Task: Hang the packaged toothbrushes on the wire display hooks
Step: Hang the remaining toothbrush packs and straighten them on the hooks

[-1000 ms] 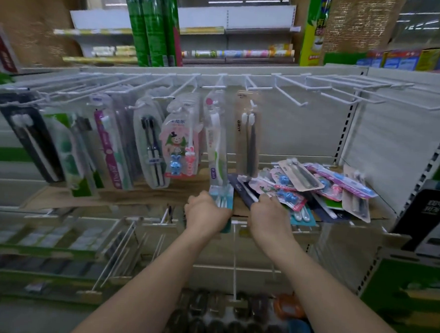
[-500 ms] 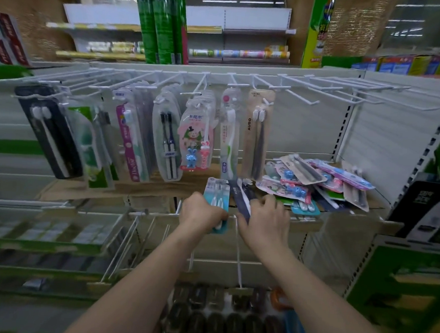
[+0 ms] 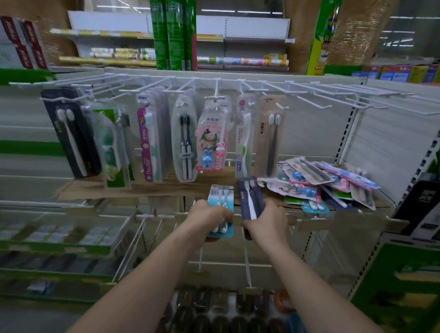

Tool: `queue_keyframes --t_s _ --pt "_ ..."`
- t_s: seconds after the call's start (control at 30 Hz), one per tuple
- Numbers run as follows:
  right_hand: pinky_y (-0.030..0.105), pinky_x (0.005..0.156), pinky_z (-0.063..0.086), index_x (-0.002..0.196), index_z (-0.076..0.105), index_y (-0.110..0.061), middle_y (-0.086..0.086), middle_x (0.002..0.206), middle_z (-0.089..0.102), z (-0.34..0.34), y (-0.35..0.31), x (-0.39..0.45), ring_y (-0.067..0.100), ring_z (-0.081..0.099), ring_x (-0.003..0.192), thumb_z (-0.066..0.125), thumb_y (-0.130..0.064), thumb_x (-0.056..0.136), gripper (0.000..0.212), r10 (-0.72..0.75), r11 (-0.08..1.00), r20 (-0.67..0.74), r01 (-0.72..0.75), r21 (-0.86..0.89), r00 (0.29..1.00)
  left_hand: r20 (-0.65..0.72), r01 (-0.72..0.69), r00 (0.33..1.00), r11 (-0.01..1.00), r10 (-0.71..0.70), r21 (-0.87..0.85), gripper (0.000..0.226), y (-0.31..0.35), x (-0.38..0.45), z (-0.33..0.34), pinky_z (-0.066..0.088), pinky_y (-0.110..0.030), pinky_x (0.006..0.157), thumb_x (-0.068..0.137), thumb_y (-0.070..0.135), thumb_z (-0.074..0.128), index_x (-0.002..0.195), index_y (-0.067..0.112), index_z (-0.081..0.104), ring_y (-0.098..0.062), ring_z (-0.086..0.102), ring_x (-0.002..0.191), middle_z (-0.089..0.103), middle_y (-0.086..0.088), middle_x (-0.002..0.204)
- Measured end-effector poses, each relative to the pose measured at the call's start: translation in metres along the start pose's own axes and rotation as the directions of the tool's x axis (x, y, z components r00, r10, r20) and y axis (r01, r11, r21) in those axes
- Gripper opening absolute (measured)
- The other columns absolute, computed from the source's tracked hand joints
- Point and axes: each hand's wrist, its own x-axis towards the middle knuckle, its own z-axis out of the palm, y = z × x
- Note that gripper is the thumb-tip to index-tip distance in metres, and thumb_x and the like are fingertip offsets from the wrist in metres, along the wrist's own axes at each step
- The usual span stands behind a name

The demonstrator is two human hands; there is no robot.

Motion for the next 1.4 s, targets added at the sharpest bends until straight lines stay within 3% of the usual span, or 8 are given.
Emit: queue_keyframes --t_s 0.07,0.2,0.37,0.5,0.63,0.83,1.07,1.4 --pt "0.034 0.072 0.047 0.111 0.052 -0.016 0.007 0.112 0.057 0.001 -0.007 -0.004 0.031 0.060 0.105 0.089 -0.021 0.067 0.058 0.065 0.997 0.015 -0.066 0.043 0.998 -0.001 0.013 1.000 1.000 -0.013 0.015 0.036 -0.005 -0.002 -0.009 0.048 -0.031 0.055 0.080 0.013 0.080 0.090 0.015 0.046 -0.020 0.058 0.079 0.055 -0.009 0.092" --pt "0.033 0.065 0.051 0.104 0.047 -0.016 0.004 0.107 0.056 0.006 -0.020 -0.019 0.030 0.061 0.105 0.085 -0.010 0.072 0.051 0.186 0.969 0.150 -0.207 0.137 0.971 0.003 -0.008 1.000 1.000 0.008 0.000 0.042 -0.013 -0.004 -0.025 0.045 -0.029 0.051 0.076 0.012 0.083 0.106 0.010 0.054 -0.021 0.062 0.081 0.063 -0.011 0.098" --pt "0.034 0.066 0.053 0.112 0.054 -0.013 0.008 0.107 0.064 0.020 -0.026 -0.041 0.025 0.063 0.094 0.090 -0.007 0.067 0.058 0.268 0.885 0.204 -0.324 0.335 0.942 0.007 -0.030 1.000 0.999 0.031 -0.021 0.046 -0.022 -0.008 -0.040 0.047 -0.030 0.052 0.071 0.010 0.086 0.106 0.008 0.058 -0.023 0.065 0.081 0.066 -0.012 0.096" --pt "0.045 0.079 0.060 0.115 0.054 -0.011 0.011 0.107 0.068 0.027 -0.028 -0.059 0.029 0.068 0.094 0.093 -0.007 0.061 0.066 0.315 0.807 0.226 -0.386 0.447 0.922 0.005 -0.041 0.999 0.998 0.041 -0.052 0.046 -0.031 -0.007 -0.050 0.046 -0.030 0.052 0.071 0.011 0.088 0.106 0.007 0.058 -0.021 0.064 0.080 0.065 -0.010 0.094" --pt "0.048 0.082 0.060 0.118 0.058 -0.013 0.008 0.105 0.071 0.036 -0.024 -0.078 0.029 0.070 0.094 0.095 -0.010 0.060 0.070 0.321 0.767 0.208 -0.382 0.515 0.924 -0.003 -0.042 0.999 0.990 0.042 -0.137 0.036 -0.042 -0.006 -0.051 0.057 -0.036 0.065 0.077 0.018 0.087 0.097 0.010 0.058 -0.025 0.069 0.083 0.069 -0.011 0.096" --pt "0.043 0.079 0.060 0.121 0.058 -0.016 0.007 0.107 0.070 0.037 -0.018 -0.100 0.028 0.069 0.094 0.081 -0.018 0.084 0.044 0.296 0.787 0.216 -0.366 0.498 0.930 -0.017 -0.053 0.999 0.978 0.050 -0.203 0.017 -0.056 -0.007 -0.052 0.062 -0.051 0.080 0.079 0.020 0.077 0.090 0.008 0.072 -0.031 0.075 0.078 0.077 -0.012 0.083" --pt "0.037 0.069 0.057 0.116 0.055 -0.017 0.005 0.105 0.070 0.028 -0.027 -0.103 0.024 0.069 0.093 0.078 -0.009 0.085 0.040 0.200 0.810 0.246 -0.301 0.504 0.948 -0.068 -0.078 0.996 0.974 0.065 -0.213 0.019 -0.053 -0.029 -0.062 0.061 -0.039 0.066 0.080 0.007 0.078 0.096 0.003 0.068 -0.027 0.074 0.075 0.076 -0.013 0.089" --pt "0.049 0.087 0.058 0.110 0.059 -0.026 -0.002 0.101 0.072 0.037 -0.055 -0.112 0.020 0.070 0.093 0.081 -0.013 0.081 0.039 -0.018 0.840 0.282 -0.138 0.525 0.959 -0.245 -0.148 0.965 0.965 0.093 -0.217 0.039 -0.056 -0.059 -0.100 0.042 -0.030 0.059 0.078 -0.001 0.077 0.108 0.009 0.054 -0.019 0.063 0.083 0.068 -0.008 0.101"
